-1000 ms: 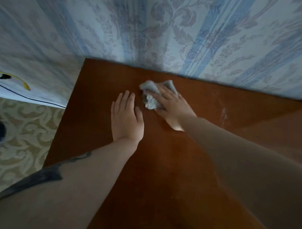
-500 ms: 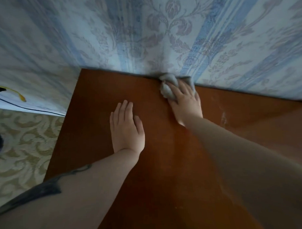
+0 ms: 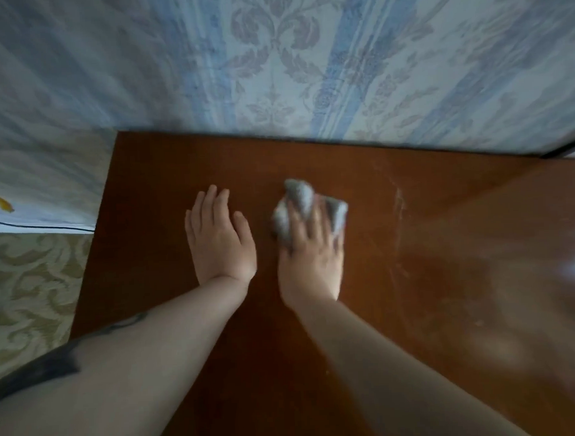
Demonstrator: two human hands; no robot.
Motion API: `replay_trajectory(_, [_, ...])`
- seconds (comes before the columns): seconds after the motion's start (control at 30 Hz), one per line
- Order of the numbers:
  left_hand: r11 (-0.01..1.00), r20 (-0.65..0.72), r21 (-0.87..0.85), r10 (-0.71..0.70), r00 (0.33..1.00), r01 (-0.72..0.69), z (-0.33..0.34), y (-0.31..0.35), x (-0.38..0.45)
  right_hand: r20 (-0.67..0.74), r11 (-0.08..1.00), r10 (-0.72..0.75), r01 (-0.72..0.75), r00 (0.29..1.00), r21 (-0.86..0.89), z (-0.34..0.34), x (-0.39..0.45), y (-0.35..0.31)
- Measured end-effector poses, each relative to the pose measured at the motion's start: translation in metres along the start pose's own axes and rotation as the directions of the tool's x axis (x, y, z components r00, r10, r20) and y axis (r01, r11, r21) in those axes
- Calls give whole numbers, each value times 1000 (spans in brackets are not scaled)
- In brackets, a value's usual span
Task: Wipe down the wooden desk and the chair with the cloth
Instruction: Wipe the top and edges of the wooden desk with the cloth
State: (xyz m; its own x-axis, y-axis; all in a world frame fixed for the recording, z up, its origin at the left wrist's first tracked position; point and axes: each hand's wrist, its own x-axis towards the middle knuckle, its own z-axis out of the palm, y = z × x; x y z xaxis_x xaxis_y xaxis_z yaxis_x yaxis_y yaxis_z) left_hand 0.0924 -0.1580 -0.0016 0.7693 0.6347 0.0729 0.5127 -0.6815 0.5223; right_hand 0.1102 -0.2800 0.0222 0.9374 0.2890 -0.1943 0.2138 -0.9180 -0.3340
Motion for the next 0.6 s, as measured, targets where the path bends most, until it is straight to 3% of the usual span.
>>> replay_trajectory(0.1, [998,-4,-55,-19,1000,19,-4,1,0,164,926,-367,376,916,-28,-3,-4,0])
replay_trajectory(0.13, [996,-13,-88,7,1000,-8,-5,1,-2,193,911,-396,411,898,-42,-9,7,11])
replay_trajectory(0.17, [992,-18,-115,55,998,-57,-7,1,-5,170,935,-342,353,924,-36,-14,14,26])
replay_trajectory(0.23, [978,-14,-147,144,989,-145,-11,5,-13,-5,999,-17,17,1000,44,-20,10,53])
replay_trajectory(0.3, [973,2,-182,143,990,-140,-9,17,-23,-86,973,226,-221,970,63,-17,-16,57])
replay_trajectory(0.37, [956,27,-269,128,991,-116,-1,34,-37,-11,989,149,-149,989,12,-11,-40,43])
replay_trajectory(0.4, [938,51,-331,125,991,-101,4,42,-43,52,1000,-1,1,999,-9,-10,-44,38])
replay_trajectory(0.47, [915,94,-397,116,989,-69,13,53,-53,171,948,-301,315,938,-55,-19,-31,44])
replay_trajectory(0.5, [919,91,-387,112,990,-68,17,55,-56,205,926,-356,374,911,-53,-25,-19,53])
replay_trajectory(0.53, [930,74,-359,115,991,-81,19,55,-57,199,944,-310,325,930,-48,-29,-8,64])
replay_trajectory(0.6, [950,46,-294,122,991,-104,22,57,-58,52,999,-28,26,998,44,-32,-7,85])
